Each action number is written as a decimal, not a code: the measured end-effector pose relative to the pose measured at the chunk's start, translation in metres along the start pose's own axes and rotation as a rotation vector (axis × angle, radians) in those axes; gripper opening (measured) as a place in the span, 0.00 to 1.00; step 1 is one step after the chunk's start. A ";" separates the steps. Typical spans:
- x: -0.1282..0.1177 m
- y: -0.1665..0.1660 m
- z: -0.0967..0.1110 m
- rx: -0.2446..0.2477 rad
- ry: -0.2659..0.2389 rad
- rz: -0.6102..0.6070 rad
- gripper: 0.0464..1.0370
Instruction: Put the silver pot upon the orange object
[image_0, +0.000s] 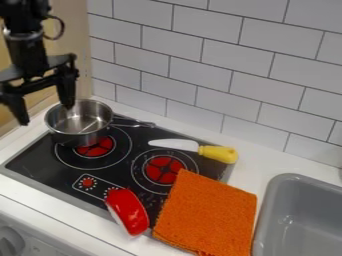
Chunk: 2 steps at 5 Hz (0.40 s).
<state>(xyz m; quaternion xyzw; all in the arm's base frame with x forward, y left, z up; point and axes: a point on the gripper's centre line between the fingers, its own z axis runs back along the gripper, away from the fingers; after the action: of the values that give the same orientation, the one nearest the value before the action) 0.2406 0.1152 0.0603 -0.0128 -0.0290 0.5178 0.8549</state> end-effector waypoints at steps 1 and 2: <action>0.005 -0.002 -0.019 -0.005 0.036 0.001 0.96; 0.009 -0.004 -0.034 -0.006 0.052 -0.001 0.96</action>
<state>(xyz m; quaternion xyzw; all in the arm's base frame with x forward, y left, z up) 0.2507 0.1218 0.0271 -0.0289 -0.0082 0.5167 0.8556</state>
